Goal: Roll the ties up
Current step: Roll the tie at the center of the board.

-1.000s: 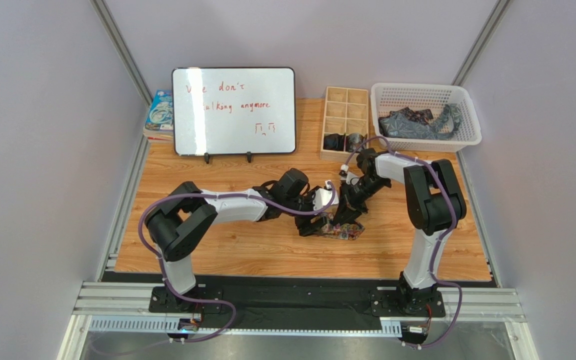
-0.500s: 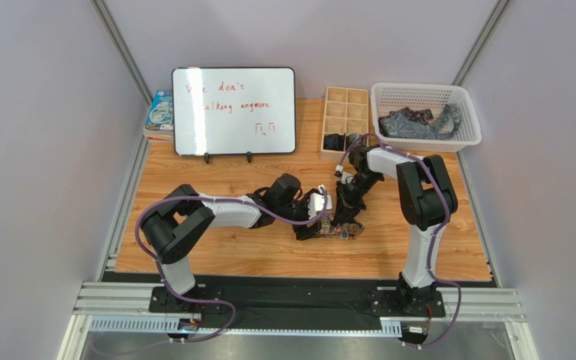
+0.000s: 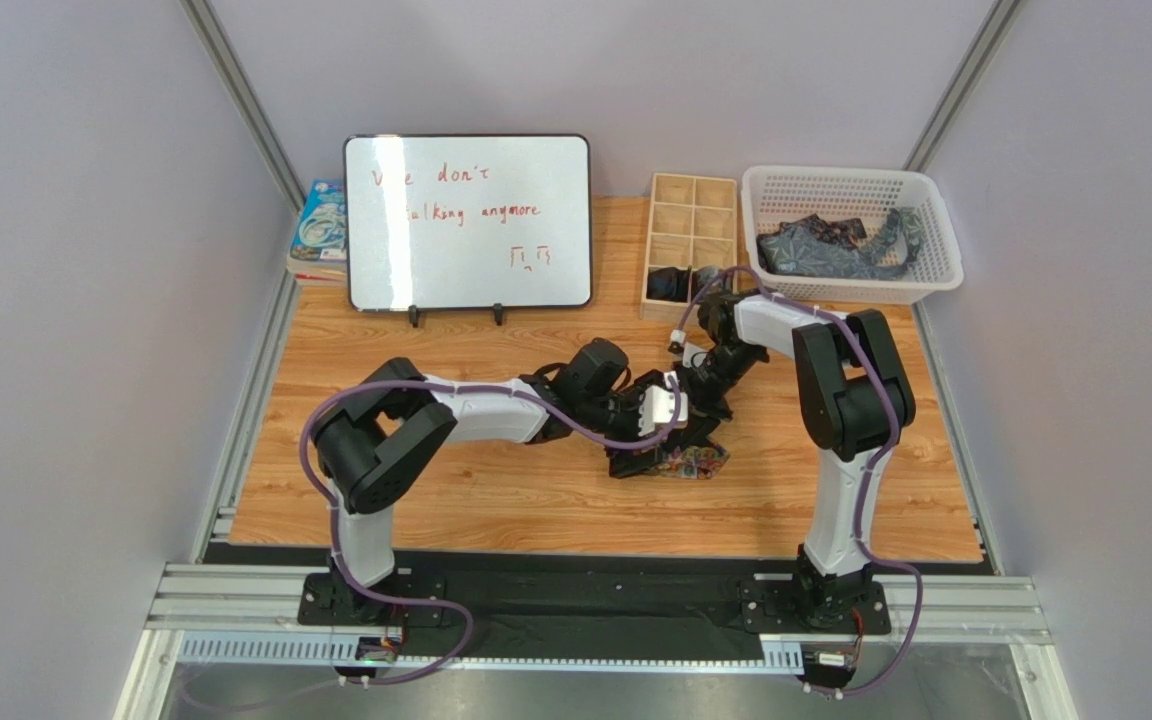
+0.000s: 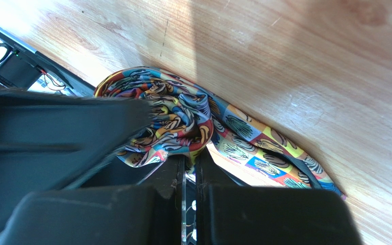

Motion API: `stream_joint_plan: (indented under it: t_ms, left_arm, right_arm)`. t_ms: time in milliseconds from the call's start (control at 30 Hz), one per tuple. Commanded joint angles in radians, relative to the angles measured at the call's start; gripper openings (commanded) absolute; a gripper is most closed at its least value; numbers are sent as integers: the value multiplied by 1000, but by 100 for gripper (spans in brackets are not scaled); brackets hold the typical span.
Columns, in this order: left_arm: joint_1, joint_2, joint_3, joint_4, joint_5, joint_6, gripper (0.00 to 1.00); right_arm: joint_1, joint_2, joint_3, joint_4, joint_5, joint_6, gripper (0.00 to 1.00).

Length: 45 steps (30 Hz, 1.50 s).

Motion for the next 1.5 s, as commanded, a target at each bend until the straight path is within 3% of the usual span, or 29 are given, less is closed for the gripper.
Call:
stream_joint_plan:
  t_ms: [0,233,500,800,867,1000,1233,1267,1467]
  left_arm:
    - [-34,52,62,-56,32,39,97]
    - [-51,75,26,-141,-14,50,79]
    - [-54,84,-7,-179,-80,50,47]
    - [-56,83,-14,-184,-81,50,42]
    - [-57,83,-15,-184,-81,52,41]
    - [-57,83,-11,-187,-95,33,47]
    - [-11,11,-21,-164,-65,-56,76]
    - [-3,-8,-30,-155,-49,-68,86]
    - [20,-132,-118,-11,-6,-114,94]
  right_arm:
    - [11,38,-18,137,141,-32,0]
    - [4,26,-10,129,113,-38,0]
    - [-41,11,8,109,67,-22,27]
    - [-64,-18,13,109,12,-5,30]
    - [-64,-24,1,117,4,0,26]
    - [-58,-8,-11,146,21,-1,0]
    - [-52,15,-34,175,194,-18,0]
    - [-52,22,-36,178,213,-20,0]
    - [-13,51,-13,186,299,-15,0]
